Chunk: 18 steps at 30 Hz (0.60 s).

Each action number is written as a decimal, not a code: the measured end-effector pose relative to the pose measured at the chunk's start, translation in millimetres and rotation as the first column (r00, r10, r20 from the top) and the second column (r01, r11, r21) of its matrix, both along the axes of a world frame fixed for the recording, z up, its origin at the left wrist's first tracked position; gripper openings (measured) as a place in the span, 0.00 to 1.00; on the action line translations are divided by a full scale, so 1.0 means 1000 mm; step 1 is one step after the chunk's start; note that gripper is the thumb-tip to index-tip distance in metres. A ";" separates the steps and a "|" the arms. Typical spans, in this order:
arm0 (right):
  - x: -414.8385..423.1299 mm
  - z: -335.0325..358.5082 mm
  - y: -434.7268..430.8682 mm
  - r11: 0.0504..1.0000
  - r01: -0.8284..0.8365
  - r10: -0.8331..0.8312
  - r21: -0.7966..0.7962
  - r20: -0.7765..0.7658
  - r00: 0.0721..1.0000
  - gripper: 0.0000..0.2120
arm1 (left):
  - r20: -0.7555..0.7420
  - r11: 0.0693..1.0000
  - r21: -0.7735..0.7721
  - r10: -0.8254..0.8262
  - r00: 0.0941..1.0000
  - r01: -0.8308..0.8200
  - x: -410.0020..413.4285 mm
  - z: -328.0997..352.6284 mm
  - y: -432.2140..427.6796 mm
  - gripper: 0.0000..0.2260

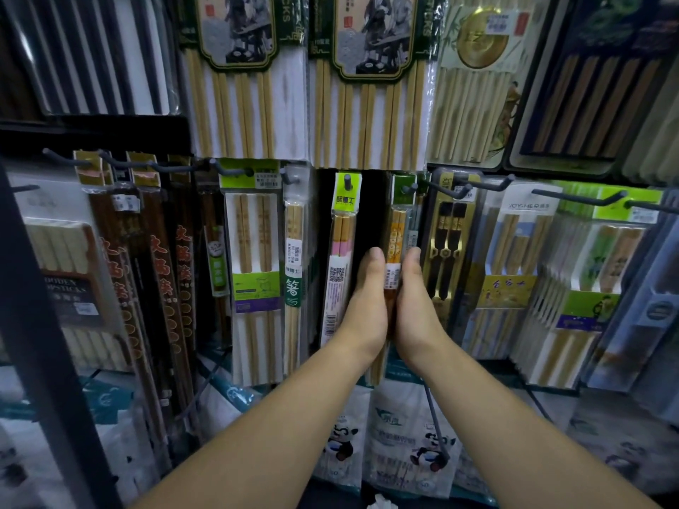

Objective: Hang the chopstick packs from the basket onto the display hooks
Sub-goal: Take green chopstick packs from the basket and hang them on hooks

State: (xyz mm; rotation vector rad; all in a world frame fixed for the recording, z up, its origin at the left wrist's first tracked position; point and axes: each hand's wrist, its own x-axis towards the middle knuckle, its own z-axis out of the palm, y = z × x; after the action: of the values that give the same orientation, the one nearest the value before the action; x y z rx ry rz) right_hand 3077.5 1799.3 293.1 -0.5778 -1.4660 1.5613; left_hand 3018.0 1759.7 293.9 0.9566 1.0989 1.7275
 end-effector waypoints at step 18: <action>0.067 -0.056 -0.058 0.939 0.139 -0.239 0.315 0.306 0.922 0.31 | -0.286 0.969 -0.223 0.041 0.957 -0.108 0.016 -0.041 -0.089 0.29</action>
State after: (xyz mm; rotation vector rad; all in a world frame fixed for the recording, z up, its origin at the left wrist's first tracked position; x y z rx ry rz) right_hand 3145.0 1741.1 237.1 -0.8197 -1.7982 1.1042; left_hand 3033.7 1670.8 252.5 1.0390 1.5066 1.5064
